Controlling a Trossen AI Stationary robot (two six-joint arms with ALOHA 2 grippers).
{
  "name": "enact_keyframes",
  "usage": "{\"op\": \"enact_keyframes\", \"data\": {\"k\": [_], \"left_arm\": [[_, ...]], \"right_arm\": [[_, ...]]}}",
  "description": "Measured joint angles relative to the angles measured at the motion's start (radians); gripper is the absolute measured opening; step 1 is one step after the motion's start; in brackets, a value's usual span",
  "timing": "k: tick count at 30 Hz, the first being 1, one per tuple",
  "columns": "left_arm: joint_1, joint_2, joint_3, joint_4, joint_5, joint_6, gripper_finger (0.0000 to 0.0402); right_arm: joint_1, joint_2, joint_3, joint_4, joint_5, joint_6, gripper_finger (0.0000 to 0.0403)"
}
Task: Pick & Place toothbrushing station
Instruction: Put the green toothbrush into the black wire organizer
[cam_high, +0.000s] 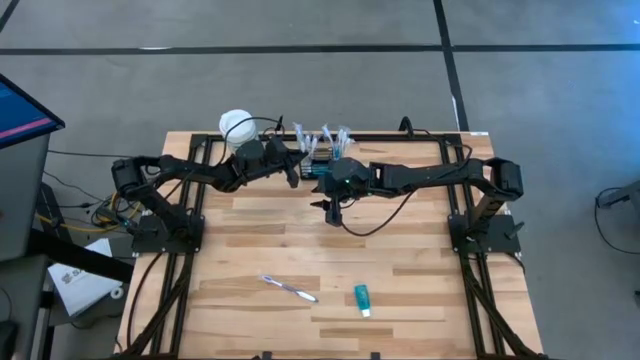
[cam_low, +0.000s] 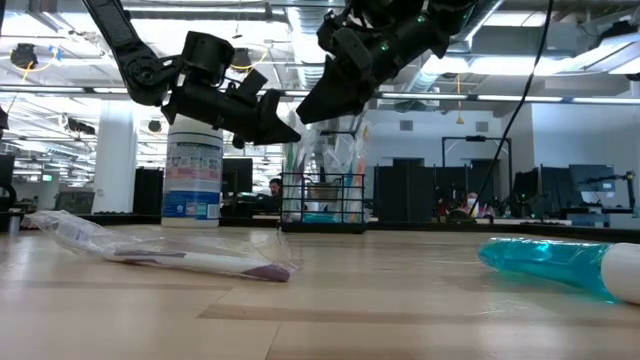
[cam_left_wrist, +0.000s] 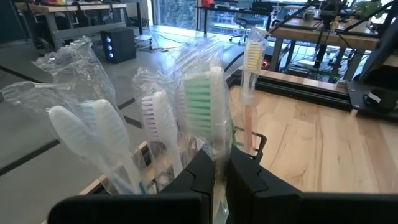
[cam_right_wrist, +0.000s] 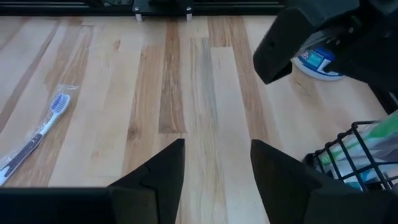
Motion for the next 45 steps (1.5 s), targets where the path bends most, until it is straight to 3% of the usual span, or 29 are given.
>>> {"op": "enact_keyframes", "data": {"k": [15, 24, 32, 45], "left_arm": [[0.001, 0.002, -0.002, 0.092, -0.012, -0.026, 0.0007], [0.001, 0.004, 0.0, 0.038, 0.013, -0.025, 0.001], [0.001, 0.005, 0.0, -0.021, 0.008, -0.013, 0.004], [0.001, 0.005, 0.001, -0.069, -0.001, 0.005, 0.0028]], "right_arm": [[0.0, 0.0, 0.0, 0.019, 0.0, -0.008, 0.0173], [0.0, 0.0, 0.0, 0.018, 0.0, -0.008, 0.0176], [0.0, 0.0, 0.0, 0.0, 0.0, -0.008, 0.0177], [0.0, 0.0, 0.0, -0.001, 0.0, -0.008, 0.018]]}}
